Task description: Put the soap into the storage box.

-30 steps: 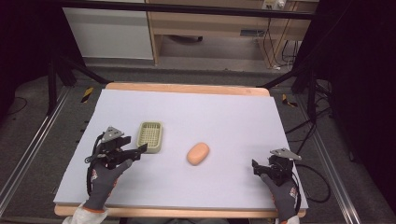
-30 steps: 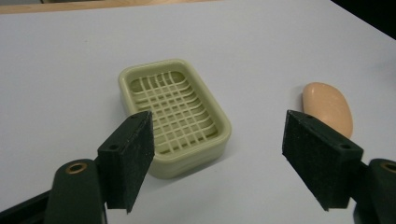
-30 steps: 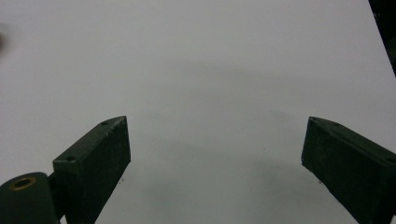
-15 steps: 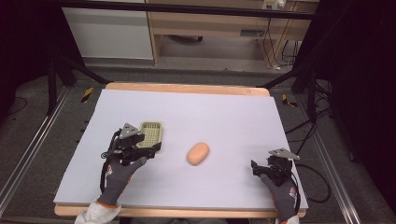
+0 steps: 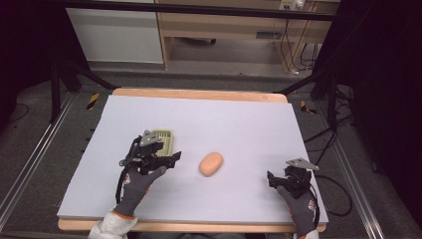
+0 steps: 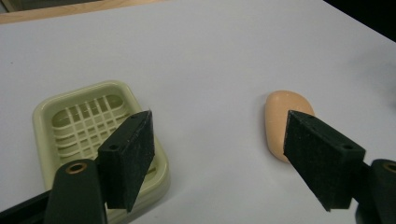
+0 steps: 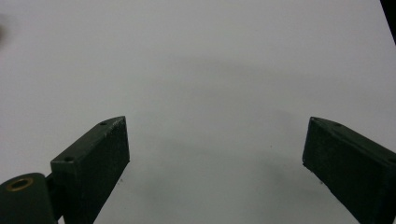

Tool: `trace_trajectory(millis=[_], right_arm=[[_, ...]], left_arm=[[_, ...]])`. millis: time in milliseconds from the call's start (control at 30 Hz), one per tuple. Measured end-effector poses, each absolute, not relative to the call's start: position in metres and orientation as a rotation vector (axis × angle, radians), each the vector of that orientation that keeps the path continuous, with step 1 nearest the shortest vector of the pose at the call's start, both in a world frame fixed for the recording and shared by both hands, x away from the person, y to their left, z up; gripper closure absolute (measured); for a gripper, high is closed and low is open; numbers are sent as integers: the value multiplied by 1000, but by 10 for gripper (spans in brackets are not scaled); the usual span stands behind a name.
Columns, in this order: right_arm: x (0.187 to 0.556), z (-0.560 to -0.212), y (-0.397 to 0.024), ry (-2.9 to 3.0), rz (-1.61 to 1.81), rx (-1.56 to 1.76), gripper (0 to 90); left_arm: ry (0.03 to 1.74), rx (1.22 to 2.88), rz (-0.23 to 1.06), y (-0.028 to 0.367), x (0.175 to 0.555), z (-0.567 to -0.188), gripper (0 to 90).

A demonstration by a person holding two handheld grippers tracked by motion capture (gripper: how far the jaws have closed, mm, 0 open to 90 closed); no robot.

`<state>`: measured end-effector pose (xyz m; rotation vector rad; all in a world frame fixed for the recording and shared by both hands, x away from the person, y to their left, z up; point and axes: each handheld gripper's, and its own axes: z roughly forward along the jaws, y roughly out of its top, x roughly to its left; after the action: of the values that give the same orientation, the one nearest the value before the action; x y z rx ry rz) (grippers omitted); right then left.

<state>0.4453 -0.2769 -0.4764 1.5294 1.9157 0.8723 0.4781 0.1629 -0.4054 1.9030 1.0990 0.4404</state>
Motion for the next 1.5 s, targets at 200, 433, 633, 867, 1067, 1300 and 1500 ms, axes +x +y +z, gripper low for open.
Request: trace_trajectory(millis=[200,433,633,867,1067,1300,1500], right_arm=[[445,-476,-277,1914,875,1531,76],[445,-476,-276,1913,877,1534,76],[445,-476,-276,1913,874,1533,76],[445,-476,-275,1917,878,1528,76],[445,-475,-275,1911,885,1537,76],[445,-475,-275,1914,883,1525,75],[445,-475,-275,1914,882,1527,74]], left_arm=[[1085,1927,439,150,480,-406,238],[1067,1944,440,136,481,-408,235],[1064,1958,448,130,482,-411,233],[1050,1991,441,117,482,-417,228],[1036,2009,435,108,482,-420,226],[1028,2012,425,100,484,-419,224],[1023,2028,424,91,486,-421,220]])
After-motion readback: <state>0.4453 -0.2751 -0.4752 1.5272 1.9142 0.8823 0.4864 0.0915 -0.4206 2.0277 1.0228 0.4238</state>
